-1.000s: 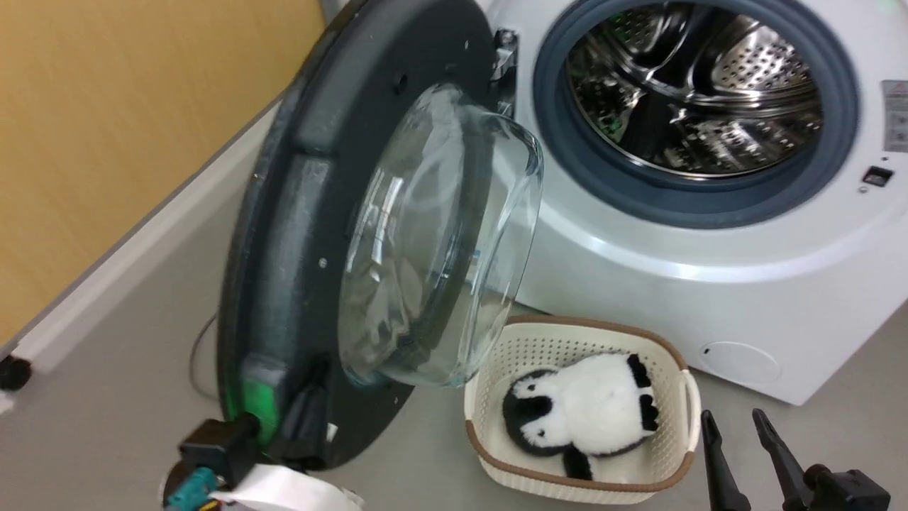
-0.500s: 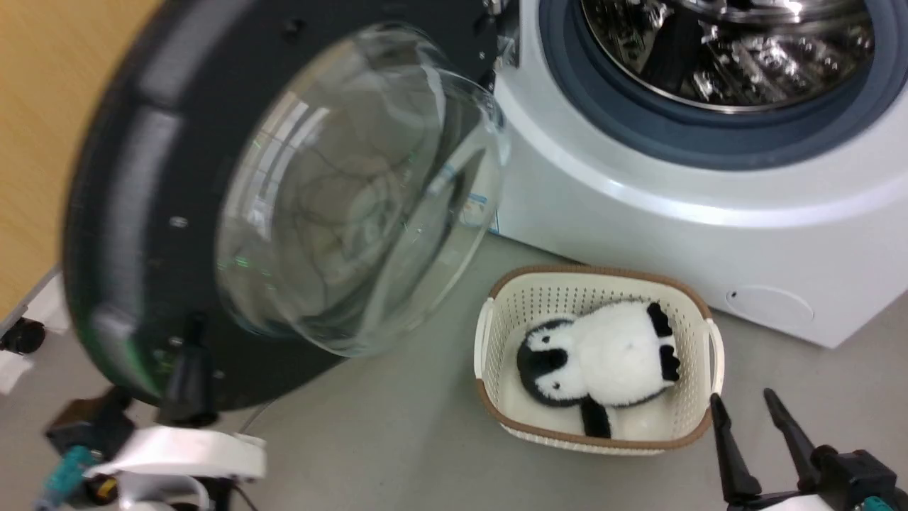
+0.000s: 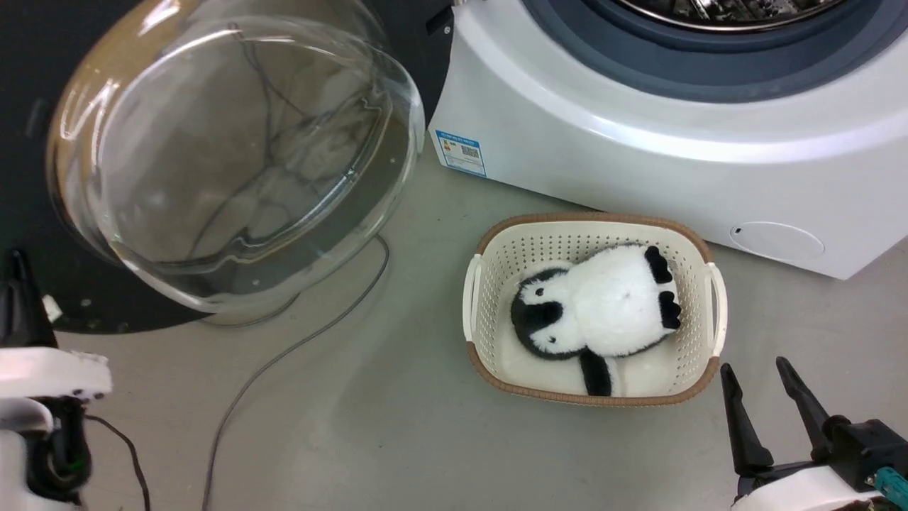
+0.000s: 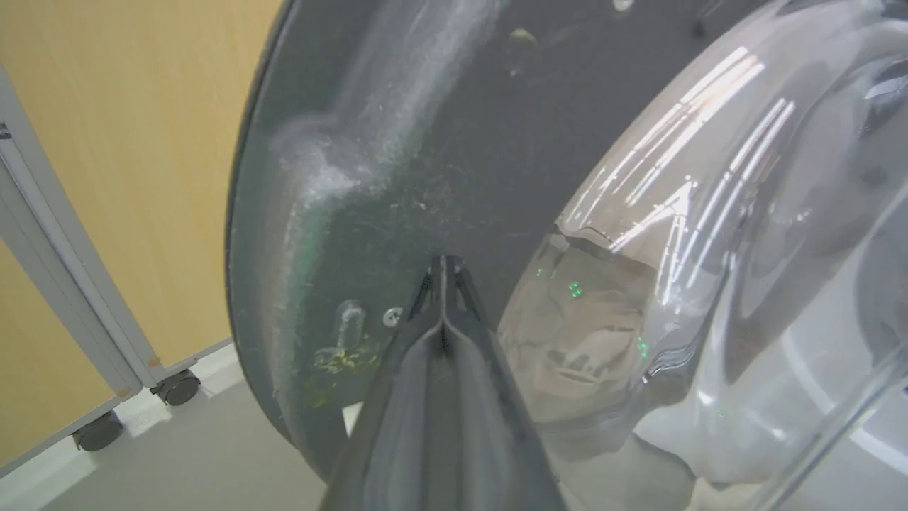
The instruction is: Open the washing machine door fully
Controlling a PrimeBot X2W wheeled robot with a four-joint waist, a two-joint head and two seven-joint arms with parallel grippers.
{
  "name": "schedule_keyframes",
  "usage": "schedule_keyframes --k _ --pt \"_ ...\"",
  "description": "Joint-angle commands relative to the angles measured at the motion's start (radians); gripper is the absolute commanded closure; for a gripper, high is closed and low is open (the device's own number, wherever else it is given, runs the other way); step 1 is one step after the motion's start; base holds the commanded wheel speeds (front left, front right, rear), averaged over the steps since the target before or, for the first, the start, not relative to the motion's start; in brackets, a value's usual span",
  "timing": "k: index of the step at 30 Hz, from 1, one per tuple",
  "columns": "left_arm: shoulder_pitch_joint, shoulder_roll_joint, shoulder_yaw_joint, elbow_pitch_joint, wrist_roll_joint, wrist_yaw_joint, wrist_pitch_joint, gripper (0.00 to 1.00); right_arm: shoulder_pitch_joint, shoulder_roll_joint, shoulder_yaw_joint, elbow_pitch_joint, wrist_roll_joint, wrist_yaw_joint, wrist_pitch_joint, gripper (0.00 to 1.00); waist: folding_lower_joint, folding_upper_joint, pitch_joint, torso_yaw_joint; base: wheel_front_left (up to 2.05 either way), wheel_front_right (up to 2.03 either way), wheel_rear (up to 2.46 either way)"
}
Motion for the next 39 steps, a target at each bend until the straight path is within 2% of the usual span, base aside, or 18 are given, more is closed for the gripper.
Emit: schedule_keyframes --k 1,10,20,25,30,39 --pt "-0.029 0.018 0.009 0.022 -0.006 -0.01 0.0 1.0 -0.021 -0.008 0.001 -0.01 -0.011 0.001 0.005 0.0 -0.0001 -0.0001 0.005 -0.004 0.0 0.0 0.0" --pt "-0.124 0.072 0.021 0.165 -0.029 -0.058 -0.008 1.0 -0.037 -0.013 0.004 -0.021 -0.014 0.001 0.017 0.0 -0.0001 -0.0001 0.027 -0.019 0.0 0.0 0.0" --pt "-0.13 0.07 -0.008 0.213 -0.001 -0.087 -0.028 1.0 -0.038 -0.004 -0.003 -0.005 -0.007 0.001 0.004 0.0 -0.0001 -0.0001 -0.002 -0.031 0.0 0.0 0.0" --pt "-0.096 0.041 -0.046 0.164 0.022 -0.099 -0.033 1.0 -0.027 0.011 -0.007 0.014 0.001 0.001 -0.017 0.0 -0.0001 -0.0001 -0.067 -0.033 0.0 0.0 0.0" --pt "-0.041 0.012 -0.095 0.071 0.049 -0.094 -0.02 1.0 -0.005 0.024 -0.007 0.028 0.005 0.001 -0.034 0.0 -0.0001 -0.0001 -0.151 -0.043 0.0 0.0 0.0" --pt "0.113 -0.044 -0.182 -0.144 0.082 -0.065 0.04 1.0 0.008 0.037 -0.017 -0.035 0.004 0.001 -0.049 0.0 -0.0001 -0.0001 -0.265 -0.118 0.0 0.0 0.0"
